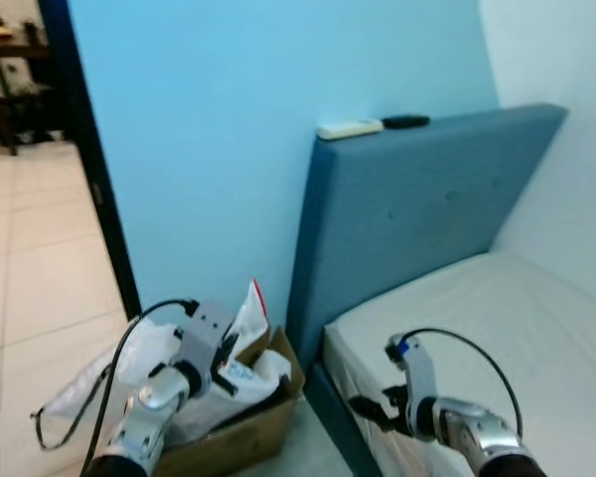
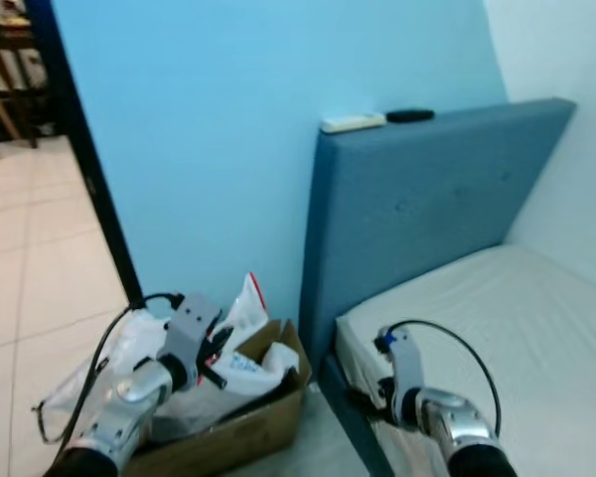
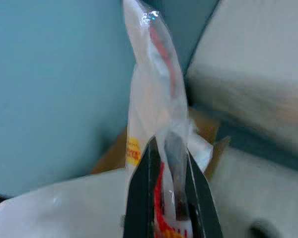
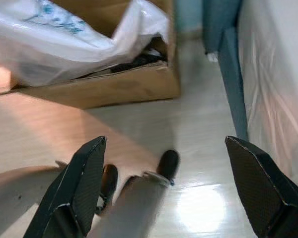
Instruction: Clean up the room
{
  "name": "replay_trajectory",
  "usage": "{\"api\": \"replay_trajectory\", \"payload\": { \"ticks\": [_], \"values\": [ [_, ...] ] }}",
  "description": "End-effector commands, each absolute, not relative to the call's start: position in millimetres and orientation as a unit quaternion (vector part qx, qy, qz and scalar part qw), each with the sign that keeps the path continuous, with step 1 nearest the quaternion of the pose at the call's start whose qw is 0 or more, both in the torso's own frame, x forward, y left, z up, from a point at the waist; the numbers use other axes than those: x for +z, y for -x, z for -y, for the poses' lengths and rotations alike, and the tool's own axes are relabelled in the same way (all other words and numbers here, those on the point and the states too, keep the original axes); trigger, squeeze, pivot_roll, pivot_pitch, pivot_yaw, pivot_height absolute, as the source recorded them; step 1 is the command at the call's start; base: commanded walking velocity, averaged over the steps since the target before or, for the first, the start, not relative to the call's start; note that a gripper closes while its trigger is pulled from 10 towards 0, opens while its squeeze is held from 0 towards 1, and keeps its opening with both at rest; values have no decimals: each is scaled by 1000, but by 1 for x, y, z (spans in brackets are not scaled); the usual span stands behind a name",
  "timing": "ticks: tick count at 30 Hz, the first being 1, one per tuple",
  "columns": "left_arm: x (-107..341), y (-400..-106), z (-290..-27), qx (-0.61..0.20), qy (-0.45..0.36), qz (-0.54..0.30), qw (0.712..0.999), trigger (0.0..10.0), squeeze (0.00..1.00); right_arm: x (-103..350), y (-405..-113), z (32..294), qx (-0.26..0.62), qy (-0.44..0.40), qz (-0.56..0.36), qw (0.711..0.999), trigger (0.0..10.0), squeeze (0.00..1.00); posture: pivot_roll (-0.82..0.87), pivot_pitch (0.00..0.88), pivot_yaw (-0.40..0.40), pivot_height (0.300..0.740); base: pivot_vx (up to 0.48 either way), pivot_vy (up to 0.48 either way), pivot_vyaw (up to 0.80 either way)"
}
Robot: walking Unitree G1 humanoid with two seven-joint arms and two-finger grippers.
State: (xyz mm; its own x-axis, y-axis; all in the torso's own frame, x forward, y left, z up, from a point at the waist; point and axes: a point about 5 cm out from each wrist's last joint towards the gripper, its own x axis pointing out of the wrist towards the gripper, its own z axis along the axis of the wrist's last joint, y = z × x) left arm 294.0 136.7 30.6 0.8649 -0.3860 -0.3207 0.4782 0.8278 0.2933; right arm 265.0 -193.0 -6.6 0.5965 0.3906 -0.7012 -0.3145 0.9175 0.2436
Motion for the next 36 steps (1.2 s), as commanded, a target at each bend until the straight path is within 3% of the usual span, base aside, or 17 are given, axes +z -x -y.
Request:
{"api": "replay_trajectory", "payload": {
  "ticks": [1, 4, 7, 10, 16, 20, 28, 36],
  "values": [
    [32, -298, -125, -231, -218, -116, 941, 10000, 0, -8, -265, 197, 179, -47, -401, 897, 10000, 0, -37, 0, -61, 708, 0, 0, -725],
    [30, -299, -123, -226, -236, -118, 938, 10000, 0, -8, -265, 195, 176, -53, -397, 899, 10000, 0, -37, 0, -61, 708, 0, 0, -725],
    [27, -306, -125, -200, -305, -136, 921, 10000, 0, -6, -269, 191, 166, -55, -384, 907, 10000, 0, -47, 0, -49, 708, 0, 0, 0],
    [20, -310, -131, -177, -416, -153, 879, 10000, 0, -8, -268, 190, 155, -30, -397, 904, 10000, 0, -60, 0, -38, 693, 0, 0, 0],
    [15, -310, -126, -189, -439, -159, 864, 10000, 0, -11, -264, 192, 142, -26, -406, 903, 10000, 0, -69, 6, -27, 678, 0, 0, 0],
    [7, -307, -125, -194, -489, -171, 833, 10000, 0, -13, -262, 195, 126, -35, -404, 905, 10000, 0, -89, 28, -9, 663, 0, 0, 0],
    [-7, -297, -130, -189, -462, -228, 836, 10000, 0, -10, -256, 200, 108, -37, -399, 910, 10000, 0, -141, 73, 6, 628, 0, 0, 0],
    [-9, -294, -129, -194, -461, -232, 834, 10000, 0, -9, -253, 203, 102, -36, -399, 911, 10000, 0, -153, 87, 8, 618, 0, 0, 0]
  ]
}}
